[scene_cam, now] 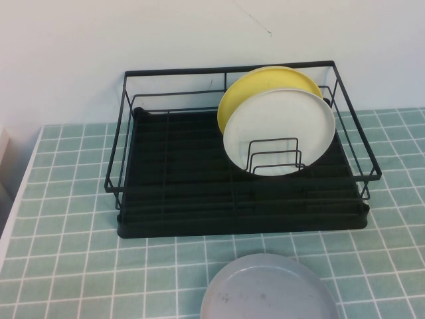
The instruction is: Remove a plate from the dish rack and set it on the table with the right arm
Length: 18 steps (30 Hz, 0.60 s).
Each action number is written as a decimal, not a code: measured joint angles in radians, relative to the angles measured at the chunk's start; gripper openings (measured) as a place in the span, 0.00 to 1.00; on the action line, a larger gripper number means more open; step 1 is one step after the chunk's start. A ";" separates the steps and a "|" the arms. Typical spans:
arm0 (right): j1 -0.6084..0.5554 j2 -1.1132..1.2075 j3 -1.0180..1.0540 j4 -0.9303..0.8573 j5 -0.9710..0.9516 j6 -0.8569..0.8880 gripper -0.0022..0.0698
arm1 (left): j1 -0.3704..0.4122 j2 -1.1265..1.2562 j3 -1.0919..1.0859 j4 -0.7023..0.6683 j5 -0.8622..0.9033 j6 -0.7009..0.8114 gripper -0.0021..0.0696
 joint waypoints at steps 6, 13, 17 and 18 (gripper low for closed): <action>0.000 -0.063 0.119 -0.027 -0.255 -0.020 0.03 | 0.000 0.000 0.000 0.000 0.000 0.000 0.02; -0.009 -0.182 0.328 -0.174 -0.632 0.045 0.03 | 0.000 0.000 0.000 0.000 0.000 0.000 0.02; -0.097 -0.272 0.479 -0.388 -0.722 0.339 0.03 | 0.000 0.000 0.000 0.000 0.000 0.000 0.02; -0.132 -0.302 0.516 -0.420 -0.724 0.381 0.03 | 0.000 0.000 0.000 0.000 0.000 0.000 0.02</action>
